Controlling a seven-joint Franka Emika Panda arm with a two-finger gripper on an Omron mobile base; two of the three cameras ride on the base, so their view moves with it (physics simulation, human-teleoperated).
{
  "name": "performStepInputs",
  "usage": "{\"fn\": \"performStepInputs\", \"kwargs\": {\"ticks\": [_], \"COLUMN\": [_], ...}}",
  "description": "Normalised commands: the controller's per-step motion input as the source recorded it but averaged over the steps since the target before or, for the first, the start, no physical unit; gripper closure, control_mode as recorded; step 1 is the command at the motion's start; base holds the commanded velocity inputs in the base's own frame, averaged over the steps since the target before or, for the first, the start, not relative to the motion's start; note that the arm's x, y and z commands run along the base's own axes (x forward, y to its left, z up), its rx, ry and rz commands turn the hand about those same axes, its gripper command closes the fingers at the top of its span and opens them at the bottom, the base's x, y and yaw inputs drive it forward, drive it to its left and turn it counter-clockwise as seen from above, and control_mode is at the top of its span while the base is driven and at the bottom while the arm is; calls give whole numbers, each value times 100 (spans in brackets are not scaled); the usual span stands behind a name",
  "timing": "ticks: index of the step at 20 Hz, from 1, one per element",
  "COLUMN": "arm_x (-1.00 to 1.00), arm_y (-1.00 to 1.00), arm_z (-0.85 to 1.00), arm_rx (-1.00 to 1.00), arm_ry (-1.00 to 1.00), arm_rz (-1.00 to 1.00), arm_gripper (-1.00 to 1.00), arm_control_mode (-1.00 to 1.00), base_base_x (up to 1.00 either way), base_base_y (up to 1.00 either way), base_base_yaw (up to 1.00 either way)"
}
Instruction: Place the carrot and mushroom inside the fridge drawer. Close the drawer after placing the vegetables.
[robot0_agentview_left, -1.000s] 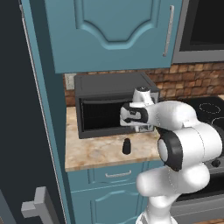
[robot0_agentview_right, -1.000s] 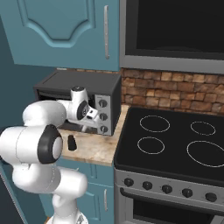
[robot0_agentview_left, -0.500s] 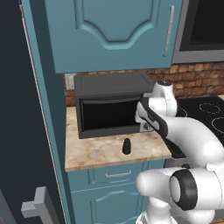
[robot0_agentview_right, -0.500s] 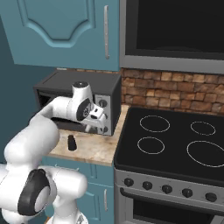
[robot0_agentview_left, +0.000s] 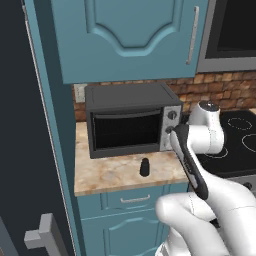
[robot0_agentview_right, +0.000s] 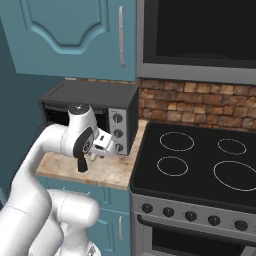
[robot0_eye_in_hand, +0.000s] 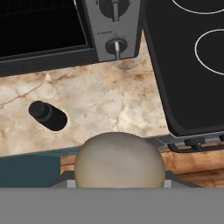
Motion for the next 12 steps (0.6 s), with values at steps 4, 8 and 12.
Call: {"fn": "performStepInputs", "kwargs": {"ticks": [4,8,12], "arm_x": [-28,-2,-44], "arm_y": [8,0,0], "arm_z": [3,0,-4], "arm_rx": [0,0,-1], "arm_ry": [-2,0,-6], "arm_rz": [0,0,0], "arm_gripper": [100,100,100], "arm_control_mode": [-100,-100,-100], "base_base_x": [0,0,0], "base_base_y": [0,0,0], "base_base_yaw": [0,0,0]}}
